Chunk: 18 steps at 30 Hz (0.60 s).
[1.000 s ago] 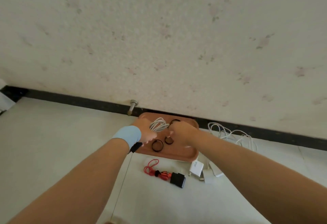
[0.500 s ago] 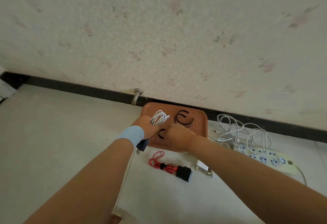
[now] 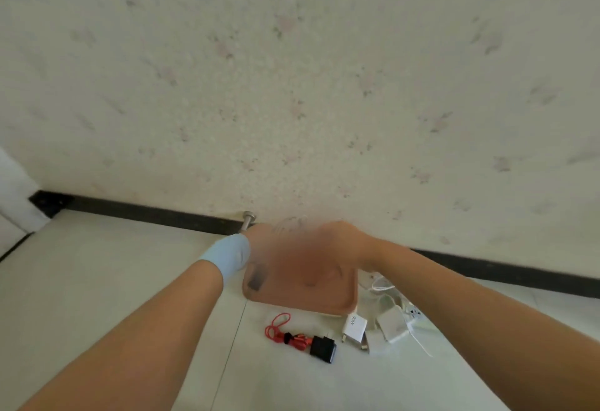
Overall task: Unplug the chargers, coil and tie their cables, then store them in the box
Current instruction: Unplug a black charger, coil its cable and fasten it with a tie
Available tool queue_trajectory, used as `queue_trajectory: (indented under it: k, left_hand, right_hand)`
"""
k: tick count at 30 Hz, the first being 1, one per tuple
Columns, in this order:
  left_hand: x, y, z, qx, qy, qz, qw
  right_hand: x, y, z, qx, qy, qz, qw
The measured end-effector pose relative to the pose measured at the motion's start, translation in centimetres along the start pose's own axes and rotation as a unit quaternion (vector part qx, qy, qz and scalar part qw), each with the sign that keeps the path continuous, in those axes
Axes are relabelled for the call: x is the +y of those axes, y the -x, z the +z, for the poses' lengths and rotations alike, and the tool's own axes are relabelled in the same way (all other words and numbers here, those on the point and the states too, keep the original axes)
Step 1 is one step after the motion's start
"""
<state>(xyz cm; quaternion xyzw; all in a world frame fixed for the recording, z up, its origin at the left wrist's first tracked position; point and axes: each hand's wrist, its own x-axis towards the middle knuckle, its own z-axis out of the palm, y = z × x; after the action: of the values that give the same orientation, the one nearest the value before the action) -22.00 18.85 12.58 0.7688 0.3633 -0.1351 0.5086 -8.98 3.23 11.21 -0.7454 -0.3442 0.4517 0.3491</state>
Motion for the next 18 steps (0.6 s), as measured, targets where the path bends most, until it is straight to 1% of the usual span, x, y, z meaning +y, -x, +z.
queue_trajectory:
  k: [3, 4, 6, 8, 11, 12, 14, 16, 18]
  left_hand:
    - [3.3, 3.3, 0.7, 0.011, -0.035, 0.027, 0.999]
    - [4.4, 4.3, 1.1, 0.009, -0.045, 0.037, 0.998]
    - [6.1, 6.1, 1.7, 0.009, -0.047, 0.060, 0.997]
    - [7.5, 7.9, 1.8, 0.012, -0.030, 0.087, 0.996]
    - [9.4, 10.1, 1.4, 0.022, 0.035, 0.131, 0.990]
    - [10.0, 10.7, 1.2, 0.032, 0.063, 0.142, 0.987]
    - [11.4, 11.8, 0.9, 0.032, 0.141, 0.152, 0.978]
    - [12.7, 12.7, 0.8, 0.005, 0.200, 0.163, 0.966]
    - [13.8, 13.4, 1.3, -0.033, 0.216, 0.180, 0.959]
  right_hand:
    - [-2.3, 3.4, -1.3, -0.019, 0.115, 0.019, 0.993]
    - [-3.0, 4.6, -1.7, -0.026, 0.126, 0.029, 0.991]
    - [-4.3, 6.8, -2.4, -0.031, 0.124, 0.040, 0.991]
    - [-5.4, 9.2, -3.3, -0.015, 0.122, 0.029, 0.992]
    - [-6.7, 12.7, -4.7, 0.013, 0.061, 0.012, 0.998]
    - [-7.1, 13.7, -5.3, 0.031, 0.038, 0.013, 0.999]
    - [-7.7, 15.6, -6.3, 0.099, 0.007, 0.011, 0.995]
    - [-8.5, 17.3, -7.3, 0.180, -0.054, 0.000, 0.982]
    - [-9.7, 18.8, -8.2, 0.240, -0.130, -0.008, 0.962]
